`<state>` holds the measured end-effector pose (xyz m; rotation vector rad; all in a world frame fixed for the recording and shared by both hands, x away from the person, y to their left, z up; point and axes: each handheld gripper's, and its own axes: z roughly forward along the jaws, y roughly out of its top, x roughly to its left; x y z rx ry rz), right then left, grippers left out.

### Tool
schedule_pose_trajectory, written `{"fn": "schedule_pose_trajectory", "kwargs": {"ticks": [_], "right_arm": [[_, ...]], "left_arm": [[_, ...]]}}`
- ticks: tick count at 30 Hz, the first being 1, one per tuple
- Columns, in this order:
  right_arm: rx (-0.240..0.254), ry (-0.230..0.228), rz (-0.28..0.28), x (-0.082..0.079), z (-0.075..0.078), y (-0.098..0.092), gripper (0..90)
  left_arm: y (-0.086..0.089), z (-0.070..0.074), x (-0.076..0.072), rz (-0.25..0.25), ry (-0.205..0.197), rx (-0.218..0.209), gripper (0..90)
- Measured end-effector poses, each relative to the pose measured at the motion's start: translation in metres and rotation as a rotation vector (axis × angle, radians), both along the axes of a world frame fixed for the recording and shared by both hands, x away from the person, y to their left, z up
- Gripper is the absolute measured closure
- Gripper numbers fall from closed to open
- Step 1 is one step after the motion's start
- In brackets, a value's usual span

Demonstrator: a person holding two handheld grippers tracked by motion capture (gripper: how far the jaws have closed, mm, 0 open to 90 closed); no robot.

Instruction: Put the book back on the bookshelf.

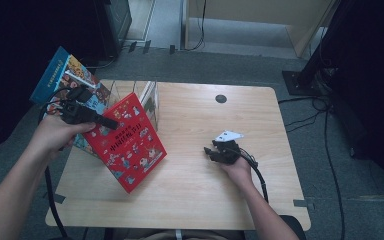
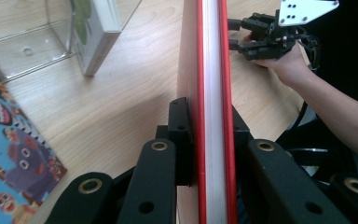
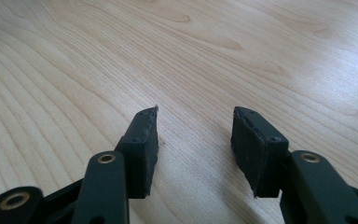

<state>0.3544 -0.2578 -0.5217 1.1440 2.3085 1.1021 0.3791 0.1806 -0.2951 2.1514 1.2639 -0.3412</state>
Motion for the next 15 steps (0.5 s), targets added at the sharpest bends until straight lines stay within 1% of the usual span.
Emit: {"fn": "schedule_pose_trajectory", "kwargs": {"ticks": [2, 5, 6, 9, 15], "right_arm": [[-0.004, 0.000, -0.002, 0.000, 0.000, 0.000, 48.3], [-0.008, -0.004, 0.002, 0.000, 0.000, 0.000, 46.8], [-0.010, -0.008, 0.006, 0.000, 0.000, 0.000, 45.3], [-0.011, -0.004, -0.003, 0.000, -0.001, 0.001, 40.4], [-0.012, -0.002, -0.006, 0.000, 0.000, 0.001, 39.8]], "left_arm": [[0.003, 0.001, -0.001, 0.008, -0.001, 0.002, 79.7], [0.007, 0.002, -0.002, 0.022, -0.001, 0.005, 79.6], [0.008, 0.002, -0.002, 0.020, 0.000, 0.007, 79.6], [0.012, 0.003, -0.003, 0.027, -0.003, 0.011, 79.6], [0.022, 0.006, -0.003, 0.051, -0.009, 0.013, 79.7]]}}
